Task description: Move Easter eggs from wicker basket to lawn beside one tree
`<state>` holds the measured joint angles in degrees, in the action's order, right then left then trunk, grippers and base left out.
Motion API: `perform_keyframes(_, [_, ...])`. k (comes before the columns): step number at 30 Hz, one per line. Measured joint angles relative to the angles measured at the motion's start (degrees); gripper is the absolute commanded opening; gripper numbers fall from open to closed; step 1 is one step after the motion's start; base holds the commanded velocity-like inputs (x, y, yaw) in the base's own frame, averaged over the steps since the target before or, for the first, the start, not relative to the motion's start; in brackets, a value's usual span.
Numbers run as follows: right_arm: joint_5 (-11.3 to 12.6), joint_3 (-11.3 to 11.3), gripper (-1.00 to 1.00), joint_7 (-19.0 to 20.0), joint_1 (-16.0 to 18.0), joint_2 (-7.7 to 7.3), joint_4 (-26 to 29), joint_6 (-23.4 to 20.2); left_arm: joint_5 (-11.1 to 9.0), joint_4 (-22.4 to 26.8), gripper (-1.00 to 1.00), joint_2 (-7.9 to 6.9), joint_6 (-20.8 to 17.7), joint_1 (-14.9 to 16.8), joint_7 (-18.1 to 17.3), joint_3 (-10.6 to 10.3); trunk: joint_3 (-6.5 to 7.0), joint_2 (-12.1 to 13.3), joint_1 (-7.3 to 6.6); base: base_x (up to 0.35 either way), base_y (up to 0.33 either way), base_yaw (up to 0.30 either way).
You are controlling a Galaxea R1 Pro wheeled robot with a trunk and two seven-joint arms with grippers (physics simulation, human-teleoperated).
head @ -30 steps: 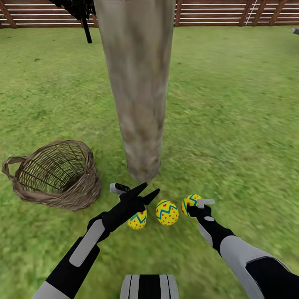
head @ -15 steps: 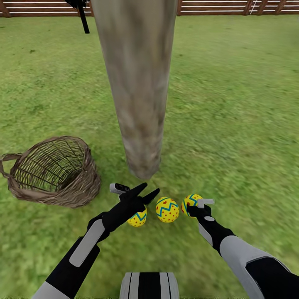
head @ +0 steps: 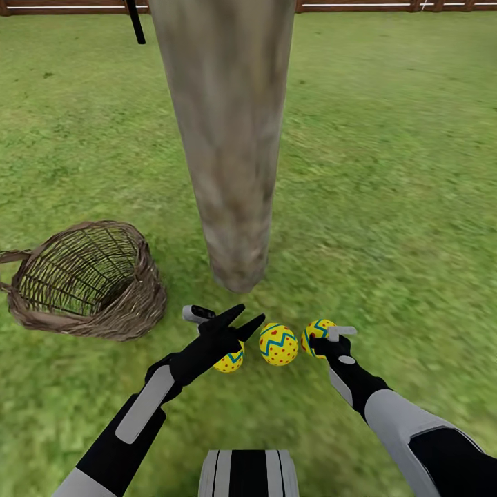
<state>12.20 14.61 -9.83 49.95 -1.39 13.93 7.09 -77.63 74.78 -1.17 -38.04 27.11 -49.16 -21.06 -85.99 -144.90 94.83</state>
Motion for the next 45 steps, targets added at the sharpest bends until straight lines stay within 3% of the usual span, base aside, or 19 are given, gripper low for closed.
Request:
perform_keyframes(22, [0.3, 0.3, -1.00, 0.8, 0.0, -0.05, -1.7, -0.1, 0.0, -0.1, 1.00, 0.16, 0.1, 0.0, -0.1, -0.4, 0.89, 0.1, -0.08, 0.000, 0.000, 0.000])
perform_keyframes(23, [0.2, 0.2, 1.00, 0.8, 0.0, -0.01, -1.7, -0.1, 0.0, -0.1, 1.00, 0.16, 0.1, 0.0, -0.1, -0.4, 0.89, 0.1, -0.08, 0.000, 0.000, 0.000])
perform_keyframes(32, [0.4, 0.3, 1.00, 0.8, 0.0, -0.14, -2.2, -0.2, 0.0, -0.1, 1.00, 0.17, 0.2, 0.0, -0.2, -0.4, 0.89, 0.1, -0.07, 0.000, 0.000, 0.000])
perform_keyframes(45, [0.8, 0.1, 1.00, 0.7, 0.0, -0.17, -2.4, -0.2, 0.0, -0.1, 1.00, 0.19, 0.1, 0.0, -0.2, -0.4, 3.75, 0.2, -0.40, 0.000, 0.000, 0.000])
